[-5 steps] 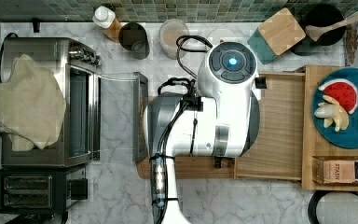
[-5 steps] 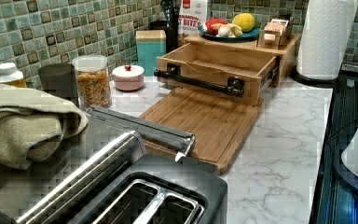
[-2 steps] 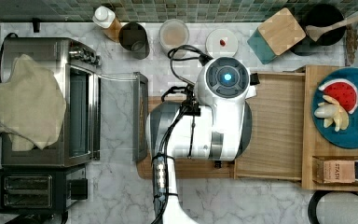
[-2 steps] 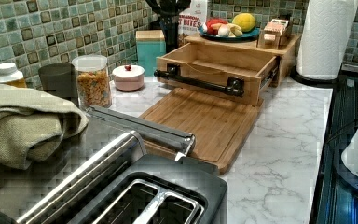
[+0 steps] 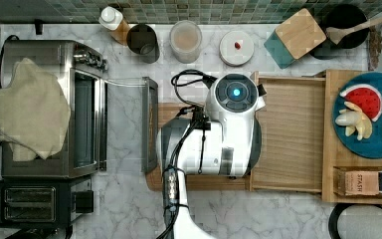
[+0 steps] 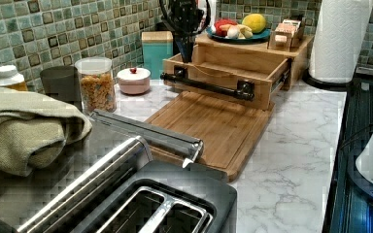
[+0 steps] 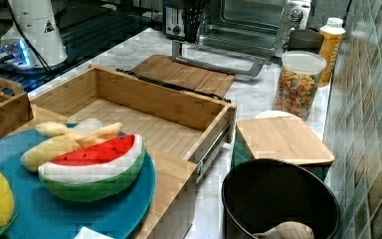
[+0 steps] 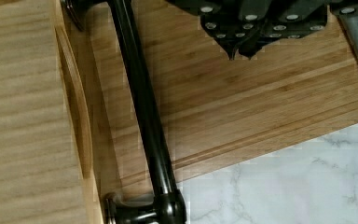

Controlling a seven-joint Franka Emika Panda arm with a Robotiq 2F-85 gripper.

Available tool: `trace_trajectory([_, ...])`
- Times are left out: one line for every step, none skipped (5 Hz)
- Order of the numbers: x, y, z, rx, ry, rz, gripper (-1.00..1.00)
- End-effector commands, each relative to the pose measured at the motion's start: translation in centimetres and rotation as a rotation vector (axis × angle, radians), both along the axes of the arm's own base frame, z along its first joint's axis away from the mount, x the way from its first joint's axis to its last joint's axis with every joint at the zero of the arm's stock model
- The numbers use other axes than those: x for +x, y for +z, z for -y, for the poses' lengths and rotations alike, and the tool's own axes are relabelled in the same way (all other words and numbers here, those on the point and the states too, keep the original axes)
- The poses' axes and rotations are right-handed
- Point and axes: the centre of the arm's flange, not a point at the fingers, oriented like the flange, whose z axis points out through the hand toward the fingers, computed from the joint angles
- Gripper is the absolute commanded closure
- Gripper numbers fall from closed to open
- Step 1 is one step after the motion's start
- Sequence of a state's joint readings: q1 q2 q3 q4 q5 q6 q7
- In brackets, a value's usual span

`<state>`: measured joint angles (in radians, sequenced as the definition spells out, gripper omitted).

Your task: Close the drawer.

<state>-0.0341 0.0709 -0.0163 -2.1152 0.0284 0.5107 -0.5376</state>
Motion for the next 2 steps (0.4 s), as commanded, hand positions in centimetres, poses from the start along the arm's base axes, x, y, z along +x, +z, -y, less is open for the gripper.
trace_trajectory([-1.3,-5.4,-1.0,0.053,0.032,0.038,1.0])
trace_trajectory([-1.5,-7.8,-1.1,0.033,0.046,0.052,1.0])
